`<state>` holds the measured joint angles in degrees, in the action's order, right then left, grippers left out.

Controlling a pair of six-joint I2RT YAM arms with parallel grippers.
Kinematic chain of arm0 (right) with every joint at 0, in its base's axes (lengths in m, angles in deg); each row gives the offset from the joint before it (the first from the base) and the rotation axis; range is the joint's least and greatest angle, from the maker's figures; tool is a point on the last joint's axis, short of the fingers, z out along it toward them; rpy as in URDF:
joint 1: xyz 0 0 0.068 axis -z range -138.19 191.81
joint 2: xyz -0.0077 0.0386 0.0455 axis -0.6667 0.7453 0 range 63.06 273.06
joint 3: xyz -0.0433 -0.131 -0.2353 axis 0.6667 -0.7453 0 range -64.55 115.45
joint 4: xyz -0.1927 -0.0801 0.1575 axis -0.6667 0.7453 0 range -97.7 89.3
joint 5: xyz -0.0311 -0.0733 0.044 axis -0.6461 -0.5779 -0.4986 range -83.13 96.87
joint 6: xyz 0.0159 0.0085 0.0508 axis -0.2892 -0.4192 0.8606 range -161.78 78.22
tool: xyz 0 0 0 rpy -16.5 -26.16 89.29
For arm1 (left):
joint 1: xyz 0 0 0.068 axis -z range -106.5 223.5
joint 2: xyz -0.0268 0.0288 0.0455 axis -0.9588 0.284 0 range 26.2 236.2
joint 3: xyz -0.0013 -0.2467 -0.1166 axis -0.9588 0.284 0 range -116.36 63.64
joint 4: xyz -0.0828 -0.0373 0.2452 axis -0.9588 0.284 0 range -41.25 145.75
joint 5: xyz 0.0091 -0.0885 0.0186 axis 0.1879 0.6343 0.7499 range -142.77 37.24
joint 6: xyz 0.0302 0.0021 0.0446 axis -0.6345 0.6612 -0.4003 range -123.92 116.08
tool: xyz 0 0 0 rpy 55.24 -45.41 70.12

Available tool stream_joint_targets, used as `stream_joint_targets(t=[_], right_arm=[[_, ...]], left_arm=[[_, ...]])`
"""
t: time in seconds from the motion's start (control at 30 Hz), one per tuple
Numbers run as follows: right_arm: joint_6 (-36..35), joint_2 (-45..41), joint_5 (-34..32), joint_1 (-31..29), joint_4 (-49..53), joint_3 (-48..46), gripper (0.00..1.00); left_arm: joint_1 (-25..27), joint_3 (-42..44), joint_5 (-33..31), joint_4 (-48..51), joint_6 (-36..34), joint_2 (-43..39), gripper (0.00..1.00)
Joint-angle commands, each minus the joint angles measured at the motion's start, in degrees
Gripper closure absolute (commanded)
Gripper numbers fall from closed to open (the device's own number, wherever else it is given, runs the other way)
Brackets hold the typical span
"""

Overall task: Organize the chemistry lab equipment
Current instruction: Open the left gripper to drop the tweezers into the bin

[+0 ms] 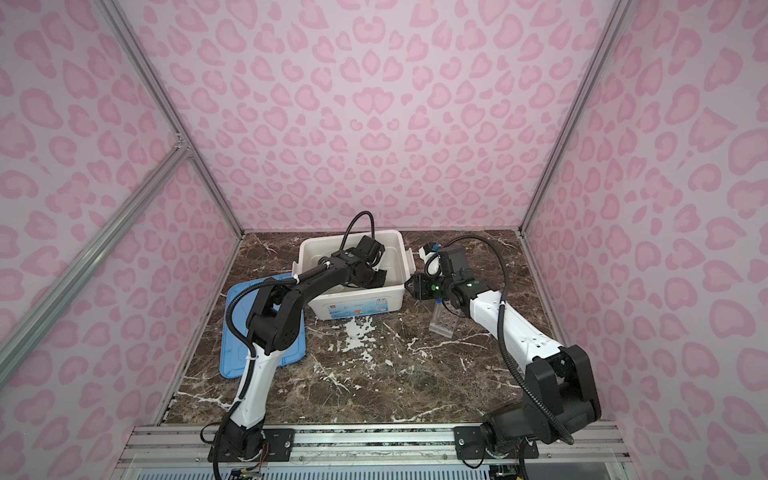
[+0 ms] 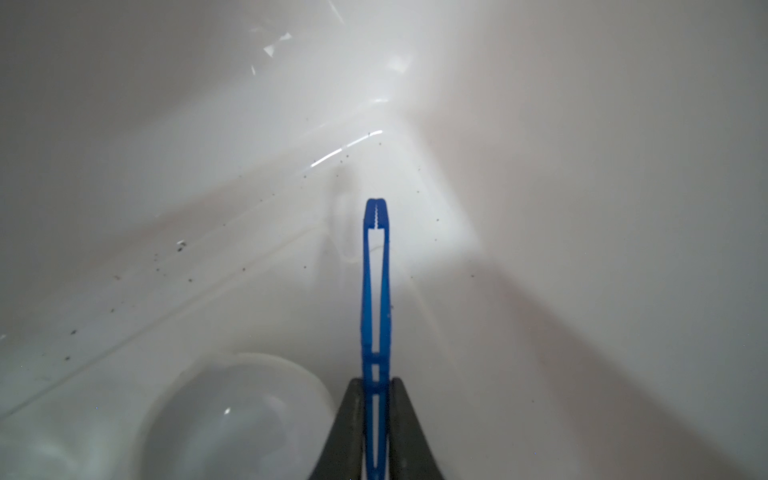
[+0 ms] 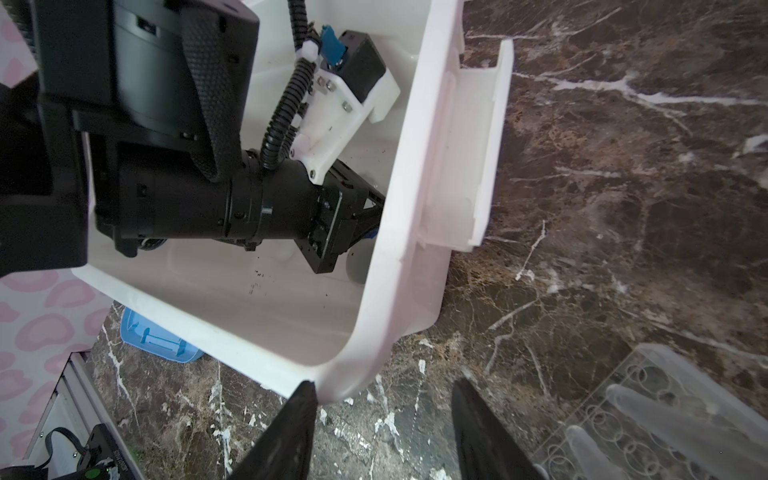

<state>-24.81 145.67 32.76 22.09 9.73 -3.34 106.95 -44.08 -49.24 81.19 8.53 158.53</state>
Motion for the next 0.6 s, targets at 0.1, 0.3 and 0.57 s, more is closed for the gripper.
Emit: stream_joint_targets(t=[0.1, 0.3, 0.57], right_arm=[[-0.01, -0.12, -0.10, 0.50, -0.31, -0.08, 0.46], [0.00, -0.51, 0.08, 0.99, -0.37, -0.26, 0.46], [-0.18, -0.76, -0.14, 1.24, -0.94, -0.22, 0.46]], left_arm=[[0.03, -0.82, 1.68, 1.00, -0.22, -1.33, 0.63], [0.03, -0.93, 1.43, 1.58, -0.17, -4.66, 0.36], [0.39, 4.34, 0.62, -2.88, 0.10, -17.51, 0.16]])
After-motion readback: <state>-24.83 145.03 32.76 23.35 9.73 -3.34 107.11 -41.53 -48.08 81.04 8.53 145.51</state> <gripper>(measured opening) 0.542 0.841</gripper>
